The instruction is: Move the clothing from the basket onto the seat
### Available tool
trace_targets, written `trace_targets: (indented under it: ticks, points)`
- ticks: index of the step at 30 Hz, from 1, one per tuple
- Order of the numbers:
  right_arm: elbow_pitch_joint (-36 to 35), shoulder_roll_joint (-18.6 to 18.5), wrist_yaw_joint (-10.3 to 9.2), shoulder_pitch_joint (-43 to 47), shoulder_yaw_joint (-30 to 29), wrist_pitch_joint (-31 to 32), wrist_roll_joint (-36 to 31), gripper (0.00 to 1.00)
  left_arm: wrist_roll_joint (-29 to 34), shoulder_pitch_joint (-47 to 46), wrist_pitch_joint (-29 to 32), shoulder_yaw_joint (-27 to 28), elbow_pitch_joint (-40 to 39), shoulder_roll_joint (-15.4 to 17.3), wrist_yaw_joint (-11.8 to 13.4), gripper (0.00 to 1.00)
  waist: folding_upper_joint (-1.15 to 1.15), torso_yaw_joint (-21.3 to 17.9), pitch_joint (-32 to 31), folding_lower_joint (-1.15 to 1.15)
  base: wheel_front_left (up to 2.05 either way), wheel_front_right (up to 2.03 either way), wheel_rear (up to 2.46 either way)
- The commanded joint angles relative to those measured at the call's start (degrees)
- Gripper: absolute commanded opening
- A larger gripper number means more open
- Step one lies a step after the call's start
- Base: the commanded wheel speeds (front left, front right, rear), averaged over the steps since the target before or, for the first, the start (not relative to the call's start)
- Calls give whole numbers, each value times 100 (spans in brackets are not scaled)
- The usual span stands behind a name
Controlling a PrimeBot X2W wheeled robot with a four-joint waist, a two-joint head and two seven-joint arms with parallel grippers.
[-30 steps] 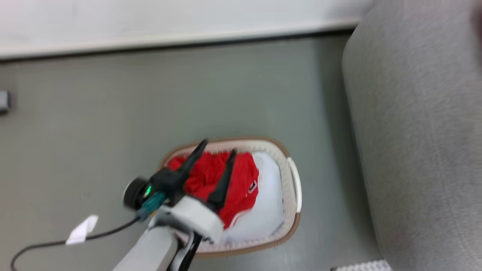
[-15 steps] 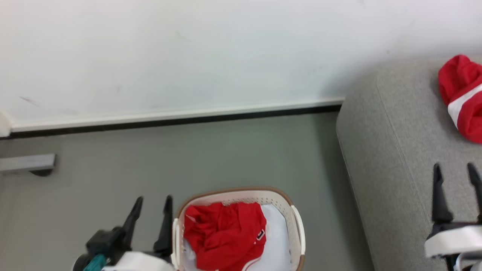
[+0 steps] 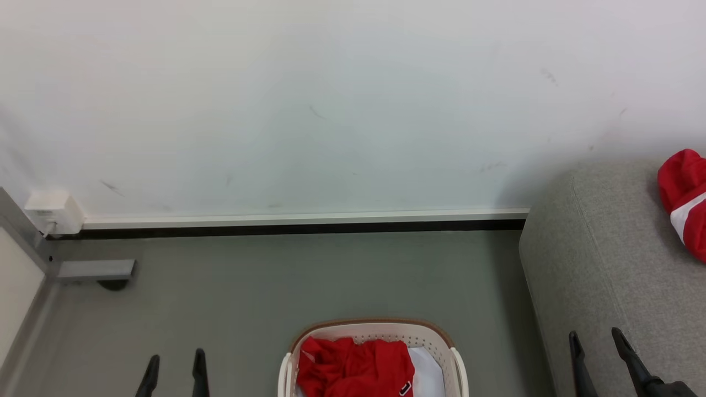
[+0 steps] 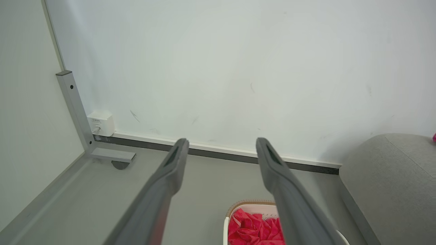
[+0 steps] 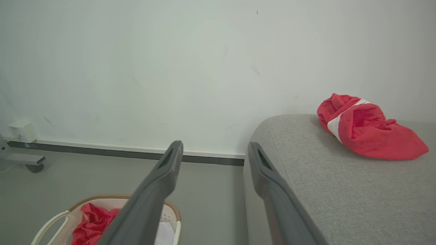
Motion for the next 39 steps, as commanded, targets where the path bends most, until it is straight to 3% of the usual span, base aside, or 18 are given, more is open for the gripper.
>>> trace_targets:
  ticks: [1, 9, 27, 32, 39]
  points:
    - [27, -5, -14, 83, 36, 4, 99, 100, 127, 86, -2, 37, 6, -32, -60, 100, 0, 10, -31, 2, 0, 0, 0]
    - [128, -2, -14, -2, 76, 4, 276, 100, 340, 114, -3, 186, 94, -220, -379, 100, 0, -10, -52, 2, 0, 0, 0]
    - [164, -1, -14, -94, 236, 3, 306, 100, 446, 15, -3, 323, 164, -284, -515, 100, 0, -150, 30, 2, 0, 0, 0]
    - [105, -2, -14, -189, 287, 4, 317, 100, 358, -66, -3, 204, 196, -285, -469, 100, 0, -244, 132, 2, 0, 0, 0]
    - [-126, -1, -14, -531, 333, 4, 358, 100, 548, -756, -3, -217, 568, -284, -645, 100, 0, -451, 755, 2, 0, 0, 0]
